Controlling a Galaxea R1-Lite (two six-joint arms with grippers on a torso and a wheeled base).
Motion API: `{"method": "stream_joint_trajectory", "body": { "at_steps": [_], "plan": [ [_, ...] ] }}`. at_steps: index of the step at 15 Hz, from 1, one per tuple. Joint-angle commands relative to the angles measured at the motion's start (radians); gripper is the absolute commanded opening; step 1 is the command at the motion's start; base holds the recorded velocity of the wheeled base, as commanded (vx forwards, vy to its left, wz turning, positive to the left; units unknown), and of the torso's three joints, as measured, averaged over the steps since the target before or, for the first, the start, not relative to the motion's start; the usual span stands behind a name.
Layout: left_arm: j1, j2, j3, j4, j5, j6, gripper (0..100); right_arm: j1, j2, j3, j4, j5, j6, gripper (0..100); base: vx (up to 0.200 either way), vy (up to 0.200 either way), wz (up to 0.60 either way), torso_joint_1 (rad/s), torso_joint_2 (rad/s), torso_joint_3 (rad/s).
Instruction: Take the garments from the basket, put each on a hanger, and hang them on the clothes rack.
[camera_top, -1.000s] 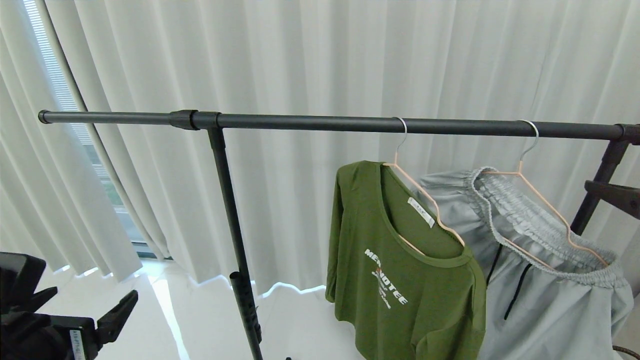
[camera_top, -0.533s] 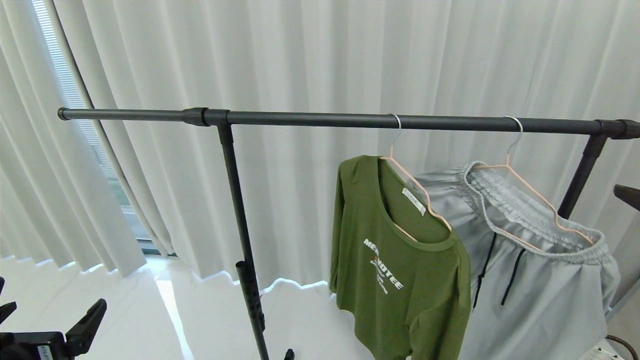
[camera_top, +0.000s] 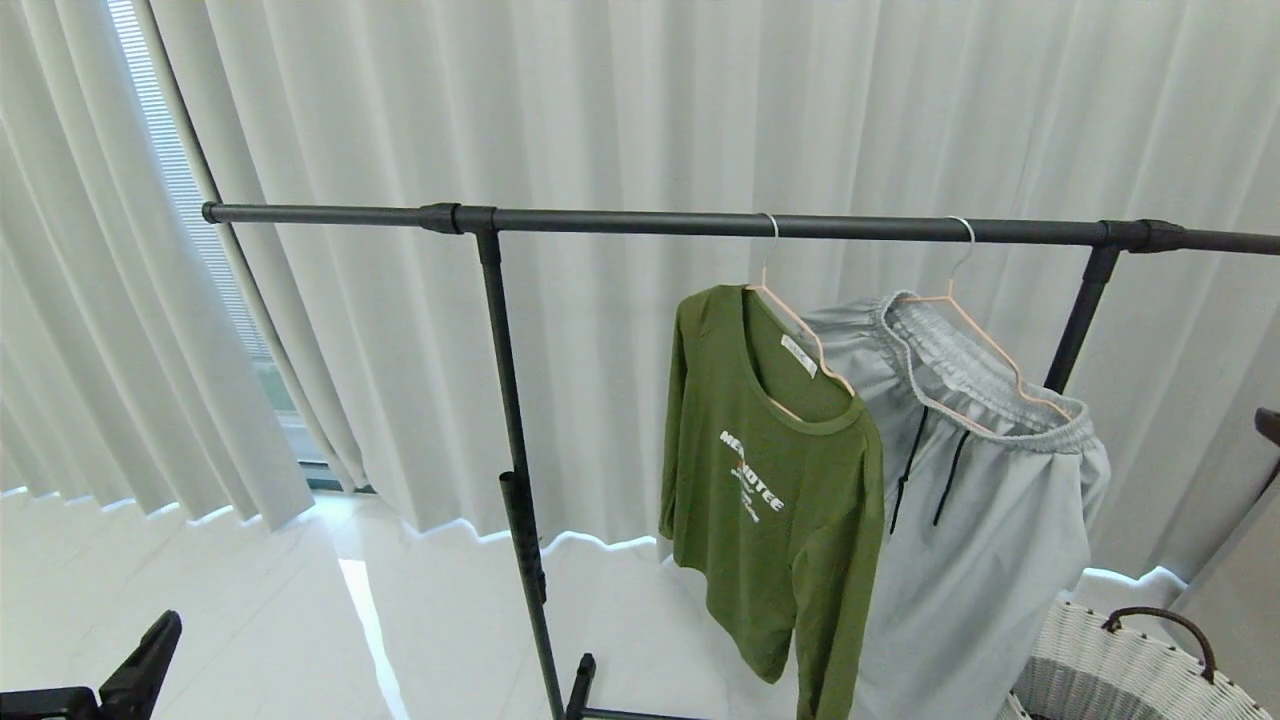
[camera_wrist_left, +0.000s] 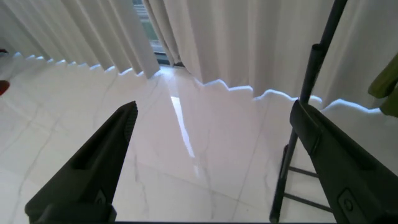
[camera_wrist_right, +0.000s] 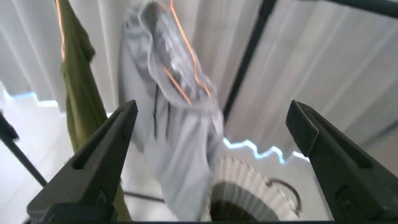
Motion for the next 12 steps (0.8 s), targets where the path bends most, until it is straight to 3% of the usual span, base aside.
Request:
{"method": "stream_joint_trajectory", "body": {
  "at_steps": [1, 2, 7, 8, 11, 12],
  "plan": [
    [0.0, -0.078, 0.049, -0.001, 0.022, 0.003, 100, -0.009, -0.065, 0.06, -0.001, -0.001, -0.006, 100, 0.0, 0.0, 0.0, 0.0, 0.0, 0.0],
    [0.0, -0.123, 0.07, 0.004, 0.048, 0.028, 100, -0.017, -0.09, 0.085, -0.002, -0.001, -0.006, 100, 0.0, 0.0, 0.0, 0.0, 0.0, 0.0],
    [0.008, -0.538, 0.07, 0.242, 0.267, 0.106, 100, -0.095, -0.259, 0.246, 0.001, -0.001, -0.041, 100, 0.0, 0.0, 0.0, 0.0, 0.0, 0.0],
    [0.007, -0.744, 0.07, 0.355, 0.312, 0.149, 100, -0.102, -0.322, 0.302, 0.001, -0.001, -0.055, 100, 0.0, 0.0, 0.0, 0.0, 0.0, 0.0],
    [-0.027, -0.795, 0.07, 0.369, 0.448, 0.124, 100, -0.102, -0.412, 0.364, 0.004, -0.001, -0.05, 100, 0.0, 0.0, 0.0, 0.0, 0.0, 0.0],
    [-0.027, -0.795, 0.07, 0.369, 0.451, 0.127, 100, -0.102, -0.443, 0.379, 0.005, -0.001, -0.053, 100, 0.0, 0.0, 0.0, 0.0, 0.0, 0.0]
  ]
}}
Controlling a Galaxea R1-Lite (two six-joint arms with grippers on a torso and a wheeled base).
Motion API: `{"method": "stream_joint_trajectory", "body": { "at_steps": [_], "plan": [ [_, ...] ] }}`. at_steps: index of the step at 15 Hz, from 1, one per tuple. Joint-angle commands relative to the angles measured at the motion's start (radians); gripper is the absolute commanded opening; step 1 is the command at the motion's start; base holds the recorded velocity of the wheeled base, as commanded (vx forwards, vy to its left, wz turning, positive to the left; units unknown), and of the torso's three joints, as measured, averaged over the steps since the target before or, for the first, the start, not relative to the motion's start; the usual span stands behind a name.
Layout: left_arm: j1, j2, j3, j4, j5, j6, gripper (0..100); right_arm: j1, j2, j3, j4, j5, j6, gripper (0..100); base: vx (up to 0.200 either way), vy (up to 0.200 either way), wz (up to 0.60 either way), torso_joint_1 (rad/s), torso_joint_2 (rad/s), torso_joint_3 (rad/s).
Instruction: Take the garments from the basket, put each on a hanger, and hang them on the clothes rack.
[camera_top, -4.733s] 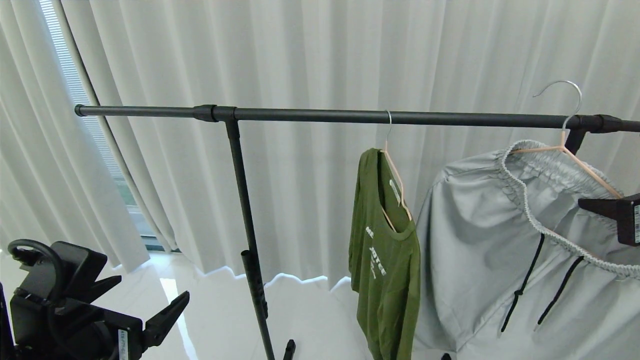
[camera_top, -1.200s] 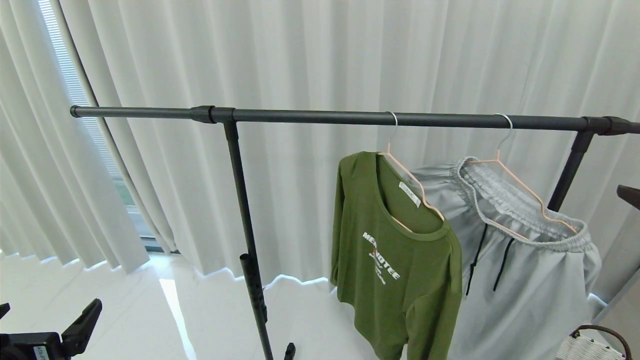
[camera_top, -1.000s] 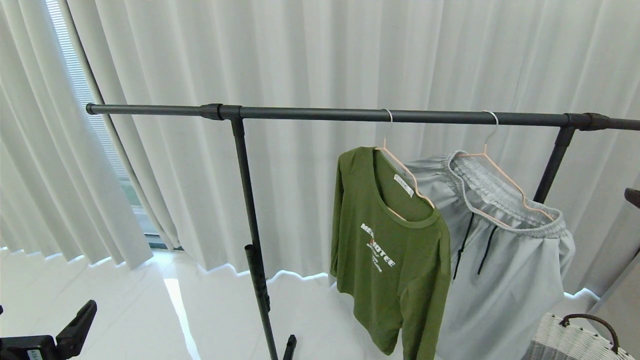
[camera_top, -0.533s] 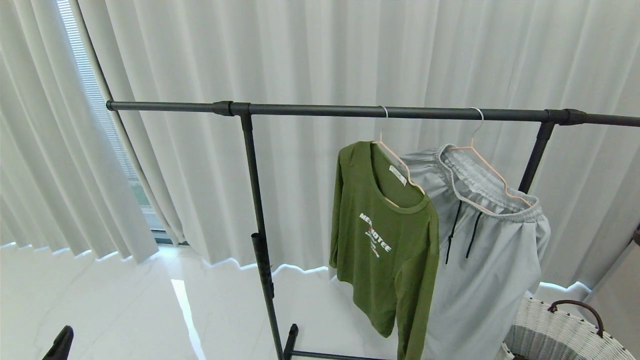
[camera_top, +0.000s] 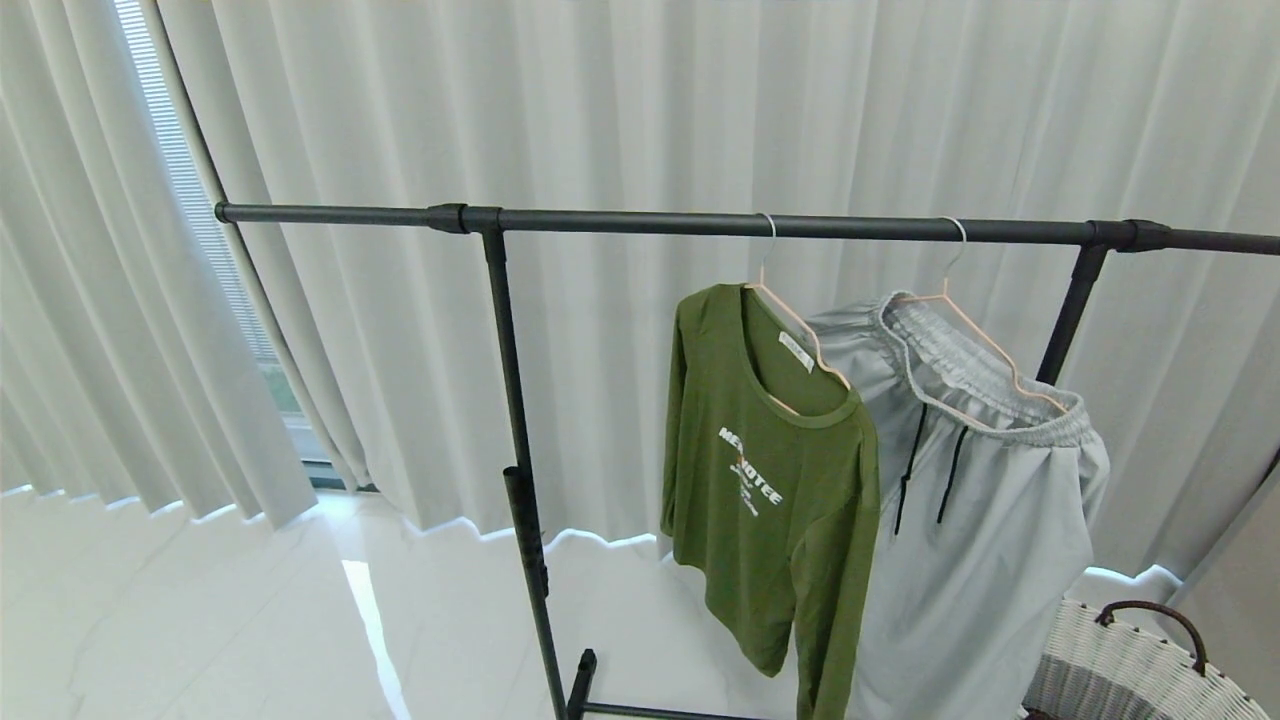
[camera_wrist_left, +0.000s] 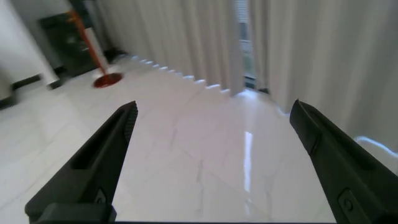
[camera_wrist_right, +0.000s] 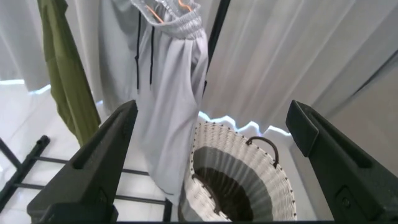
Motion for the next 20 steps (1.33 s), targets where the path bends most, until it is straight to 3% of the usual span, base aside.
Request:
{"method": "stream_joint_trajectory", "body": {
  "at_steps": [1, 3, 5, 7, 9, 11, 13, 16, 17, 20],
  "plan": [
    [-0.009, -0.105, 0.001, 0.006, 0.01, 0.001, 100, -0.002, -0.103, 0.047, 0.002, -0.003, -0.004, 100, 0.0, 0.0, 0.0, 0.0, 0.0, 0.0],
    [-0.009, -0.105, 0.001, 0.008, 0.011, -0.037, 100, -0.003, -0.202, 0.107, 0.039, -0.06, -0.015, 100, 0.0, 0.0, 0.0, 0.0, 0.0, 0.0],
    [-0.009, -0.105, 0.001, 0.011, 0.001, -0.022, 100, -0.003, -0.333, 0.142, 0.143, -0.13, -0.058, 100, 0.0, 0.0, 0.0, 0.0, 0.0, 0.0],
    [-0.01, -0.105, 0.001, 0.011, -0.092, -0.025, 100, -0.002, -0.426, 0.167, 0.255, -0.167, -0.064, 100, 0.0, 0.0, 0.0, 0.0, 0.0, 0.0],
    [-0.012, -0.105, 0.001, 0.012, -0.246, -0.028, 100, -0.002, -0.426, 0.205, 0.212, -0.196, -0.064, 100, 0.0, 0.0, 0.0, 0.0, 0.0, 0.0],
    [-0.012, -0.105, 0.001, 0.012, -0.36, -0.043, 100, -0.002, -0.425, 0.305, 0.08, -0.288, -0.077, 100, 0.0, 0.0, 0.0, 0.0, 0.0, 0.0],
    [-0.014, -0.105, 0.001, 0.028, -0.394, -0.129, 100, -0.002, -0.425, 0.346, -0.042, -0.311, -0.064, 100, 0.0, 0.0, 0.0, 0.0, 0.0, 0.0],
    [-0.014, -0.105, 0.001, 0.043, -0.458, -0.342, 100, -0.002, -0.425, 0.346, -0.041, -0.316, -0.004, 100, 0.0, 0.0, 0.0, 0.0, 0.0, 0.0],
    [-0.014, -0.105, 0.001, 0.045, -0.46, -0.365, 100, -0.002, -0.425, 0.346, -0.042, -0.314, -0.009, 100, 0.0, 0.0, 0.0, 0.0, 0.0, 0.0],
    [-0.012, -0.105, 0.001, 0.039, -0.452, -0.344, 100, -0.002, -0.425, 0.346, -0.044, -0.313, -0.011, 100, 0.0, 0.0, 0.0, 0.0, 0.0, 0.0]
  ]
}}
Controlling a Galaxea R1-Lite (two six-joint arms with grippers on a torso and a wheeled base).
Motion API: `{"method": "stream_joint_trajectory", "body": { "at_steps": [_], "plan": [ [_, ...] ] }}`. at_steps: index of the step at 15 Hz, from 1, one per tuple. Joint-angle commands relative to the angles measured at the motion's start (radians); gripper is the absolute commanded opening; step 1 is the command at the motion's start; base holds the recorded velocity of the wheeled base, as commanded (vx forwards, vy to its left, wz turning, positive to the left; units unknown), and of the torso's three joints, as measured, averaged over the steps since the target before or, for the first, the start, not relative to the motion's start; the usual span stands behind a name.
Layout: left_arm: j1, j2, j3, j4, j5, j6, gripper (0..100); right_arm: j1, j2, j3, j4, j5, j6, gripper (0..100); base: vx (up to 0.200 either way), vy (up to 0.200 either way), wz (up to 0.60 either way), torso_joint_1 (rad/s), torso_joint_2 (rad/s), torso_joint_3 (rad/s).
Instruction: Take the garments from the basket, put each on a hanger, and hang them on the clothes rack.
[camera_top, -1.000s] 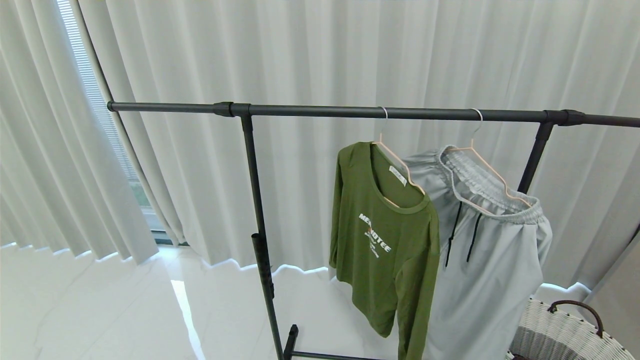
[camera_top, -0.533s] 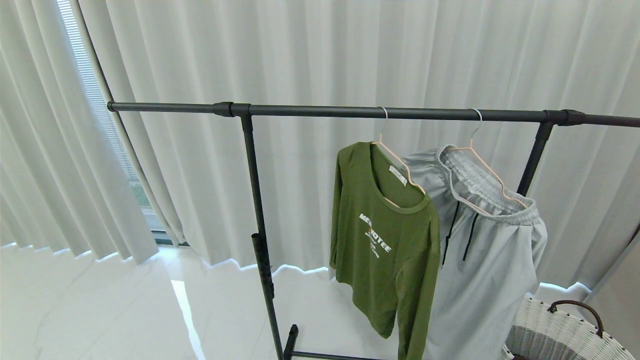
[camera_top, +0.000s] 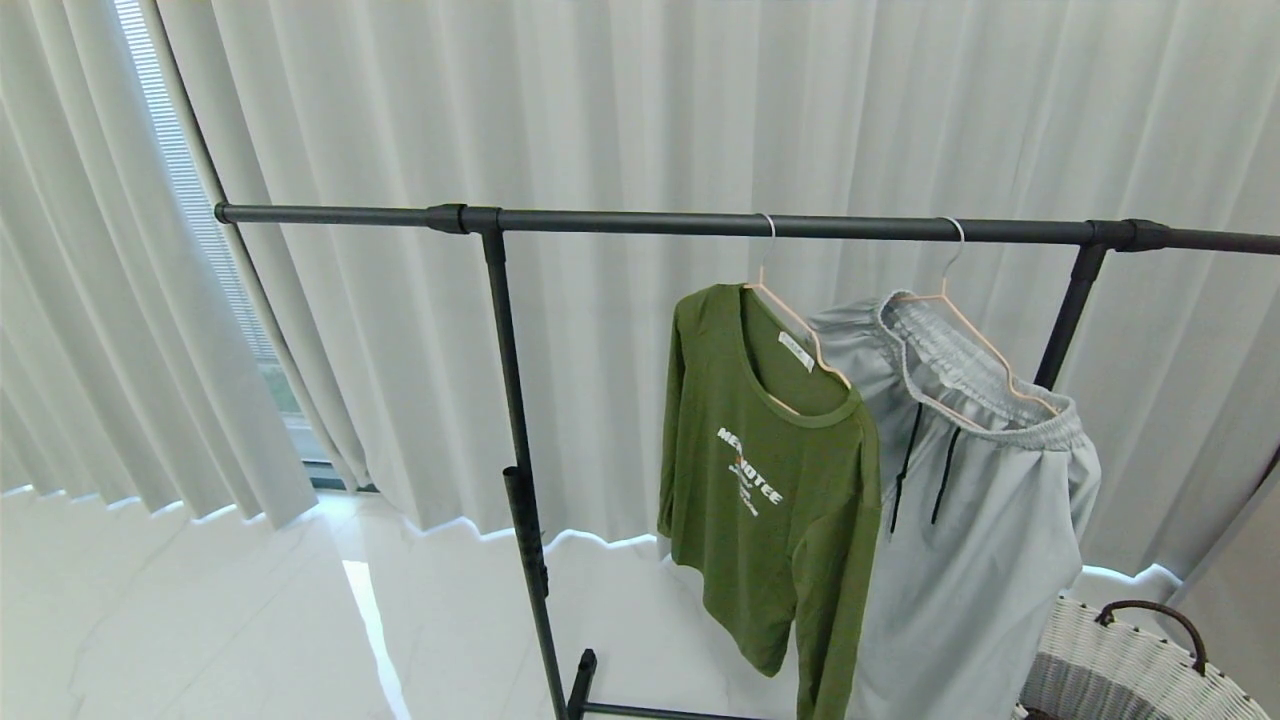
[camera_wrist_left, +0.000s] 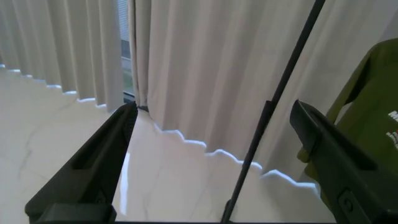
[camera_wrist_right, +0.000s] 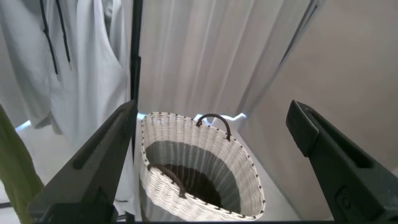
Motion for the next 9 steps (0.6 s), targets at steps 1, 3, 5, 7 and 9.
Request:
{"method": "stream_joint_trajectory", "body": {
  "at_steps": [1, 3, 5, 7, 9],
  "plan": [
    [0.0, 0.0, 0.0, 0.0, 0.002, 0.053, 100, 0.0, 0.004, 0.001, -0.001, 0.001, 0.0, 100, 0.0, 0.0, 0.0, 0.0, 0.0, 0.0],
    [-0.005, 0.01, 0.0, 0.008, -0.029, 0.155, 100, 0.0, 0.004, 0.001, -0.001, 0.002, 0.008, 100, 0.0, 0.0, 0.0, 0.0, 0.0, 0.0],
    [-0.009, 0.03, 0.0, 0.005, -0.058, 0.17, 100, 0.0, 0.004, 0.001, 0.002, 0.014, 0.014, 100, 0.0, 0.0, 0.0, 0.0, 0.0, 0.0],
    [-0.003, -0.002, 0.0, -0.008, -0.115, 0.25, 100, 0.0, 0.004, 0.001, 0.007, 0.033, 0.038, 100, 0.0, 0.0, 0.0, 0.0, 0.0, 0.0],
    [-0.006, 0.003, 0.0, -0.012, -0.141, 0.225, 100, 0.0, 0.004, 0.001, 0.001, 0.047, 0.046, 100, 0.0, 0.0, 0.0, 0.0, 0.0, 0.0]
  ]
}}
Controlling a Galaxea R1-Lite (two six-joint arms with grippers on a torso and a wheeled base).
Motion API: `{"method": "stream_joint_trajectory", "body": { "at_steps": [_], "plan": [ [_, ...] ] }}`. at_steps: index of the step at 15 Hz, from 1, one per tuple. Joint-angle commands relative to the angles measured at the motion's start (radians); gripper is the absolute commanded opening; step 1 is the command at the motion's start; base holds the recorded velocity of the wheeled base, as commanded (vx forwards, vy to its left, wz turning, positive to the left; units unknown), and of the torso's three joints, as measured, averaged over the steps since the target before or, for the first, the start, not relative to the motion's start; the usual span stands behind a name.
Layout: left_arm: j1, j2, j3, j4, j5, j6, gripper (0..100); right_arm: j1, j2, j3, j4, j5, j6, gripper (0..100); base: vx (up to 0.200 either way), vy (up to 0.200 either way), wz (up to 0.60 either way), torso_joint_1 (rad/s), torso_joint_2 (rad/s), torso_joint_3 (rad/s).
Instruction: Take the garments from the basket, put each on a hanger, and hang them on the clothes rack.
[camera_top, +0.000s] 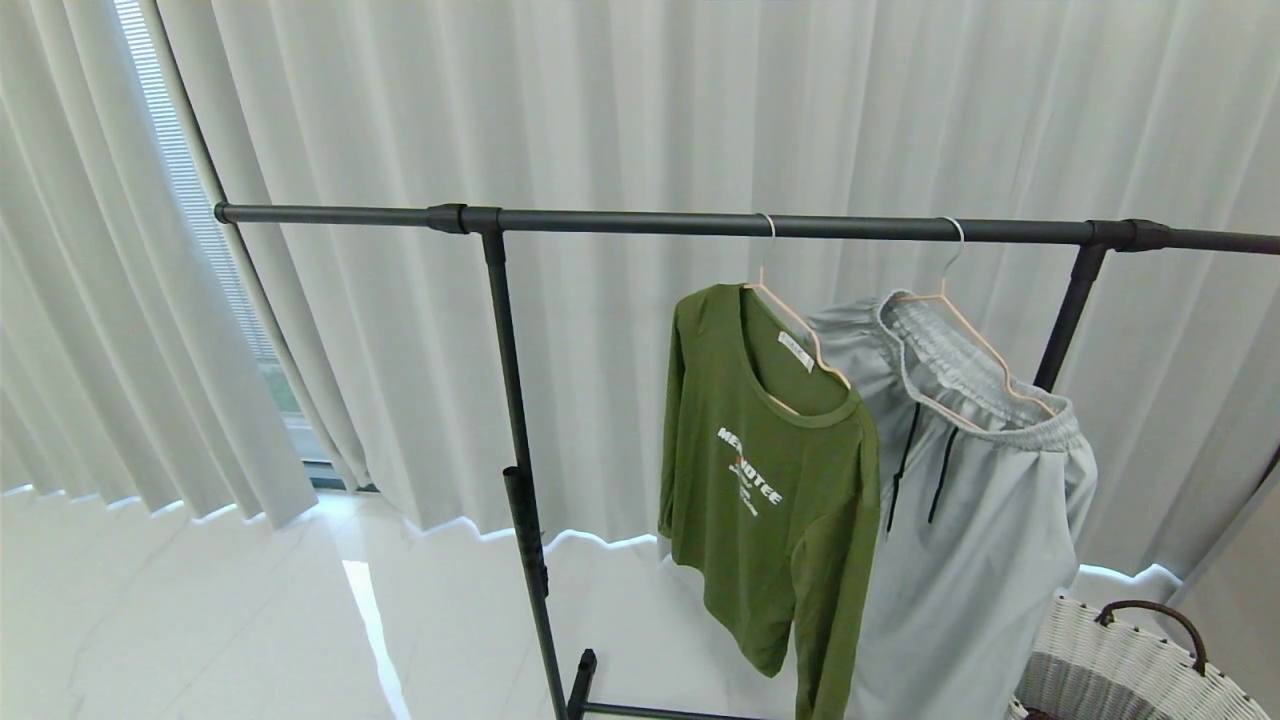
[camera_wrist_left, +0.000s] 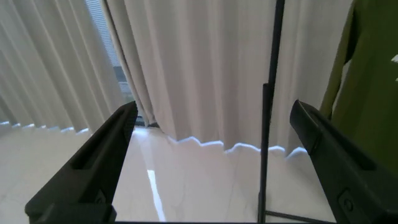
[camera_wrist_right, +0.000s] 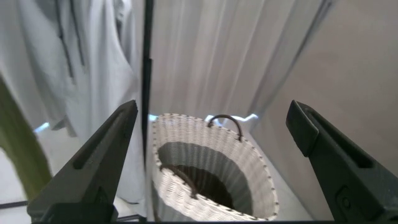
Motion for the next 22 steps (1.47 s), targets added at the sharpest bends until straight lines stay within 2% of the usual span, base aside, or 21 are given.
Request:
{"method": "stream_joint_trajectory", "body": {
  "at_steps": [1, 2, 3, 4, 5, 6, 7, 8, 9, 10, 11, 13, 14, 16, 18, 20, 22],
  "plan": [
    [-0.002, 0.01, 0.0, -0.001, -0.003, -0.014, 100, 0.0, 0.004, 0.0, -0.001, 0.002, 0.0, 100, 0.0, 0.0, 0.0, 0.0, 0.0, 0.0],
    [-0.002, 0.007, 0.0, -0.001, -0.011, 0.017, 100, 0.0, 0.004, 0.0, -0.003, 0.002, 0.0, 100, 0.0, 0.0, 0.0, 0.0, 0.0, 0.0],
    [0.002, -0.007, 0.0, -0.009, -0.066, 0.06, 100, 0.0, 0.004, 0.0, -0.004, 0.002, 0.004, 100, 0.0, 0.0, 0.0, 0.0, 0.0, 0.0],
    [0.002, -0.007, 0.0, -0.009, -0.137, 0.064, 100, 0.0, 0.004, 0.0, -0.006, 0.002, 0.007, 100, 0.0, 0.0, 0.0, 0.0, 0.0, 0.0],
    [0.002, -0.005, 0.0, -0.002, -0.227, 0.04, 100, 0.0, 0.002, 0.0, -0.012, 0.0, 0.007, 100, 0.0, 0.0, 0.0, 0.0, 0.0, 0.0],
    [0.002, -0.005, 0.0, 0.002, -0.298, -0.019, 100, 0.0, 0.004, 0.0, -0.012, 0.002, 0.007, 100, 0.0, 0.0, 0.0, 0.0, 0.0, 0.0],
    [0.002, -0.005, 0.0, 0.001, -0.227, -0.025, 100, 0.0, 0.002, 0.0, -0.011, 0.002, 0.007, 100, 0.0, 0.0, 0.0, 0.0, 0.0, 0.0],
    [0.004, -0.007, 0.0, 0.001, -0.031, -0.035, 100, 0.0, 0.002, 0.0, -0.009, 0.0, 0.007, 100, 0.0, 0.0, 0.0, 0.0, 0.0, 0.0],
    [0.002, -0.007, 0.0, 0.001, 0.123, -0.069, 100, 0.0, 0.002, 0.0, -0.007, 0.002, 0.007, 100, 0.0, 0.0, 0.0, 0.0, 0.0, 0.0],
    [0.002, -0.007, 0.0, 0.005, 0.124, -0.118, 100, 0.0, 0.002, 0.0, -0.006, 0.003, 0.007, 100, 0.0, 0.0, 0.0, 0.0, 0.0, 0.0],
    [0.002, -0.007, 0.0, 0.005, 0.124, -0.127, 100, 0.0, 0.004, 0.0, -0.006, 0.003, 0.009, 100, 0.0, 0.0, 0.0, 0.0, 0.0, 0.0],
    [0.002, -0.005, 0.0, 0.01, -0.029, -0.144, 100, 0.0, 0.004, 0.0, -0.004, 0.03, 0.009, 100, 0.0, 0.0, 0.0, 0.0, 0.0, 0.0],
    [0.001, -0.004, 0.0, 0.063, -0.074, -0.111, 100, 0.0, 0.002, 0.0, 0.005, 0.06, 0.01, 100, 0.0, 0.0, 0.0, 0.0, 0.0, 0.0],
    [-0.002, 0.036, 0.0, 0.065, -0.077, -0.103, 100, 0.0, 0.002, 0.0, 0.011, 0.115, 0.01, 100, 0.0, 0.0, 0.0, 0.0, 0.0, 0.0],
    [0.002, -0.007, 0.0, 0.063, -0.077, -0.106, 100, 0.0, 0.004, 0.0, 0.014, 0.122, 0.038, 100, 0.0, 0.0, 0.0, 0.0, 0.0, 0.0],
    [0.002, -0.007, 0.0, 0.065, -0.077, -0.141, 100, 0.008, 0.004, 0.0, 0.029, 0.146, 0.076, 100, 0.0, 0.0, 0.0, 0.0, 0.0, 0.0],
    [0.002, -0.007, 0.0, 0.065, -0.074, -0.167, 100, 0.038, 0.002, 0.0, 0.085, 0.214, 0.064, 100, 0.0, 0.0, 0.0, 0.0, 0.0, 0.0]
  ]
}}
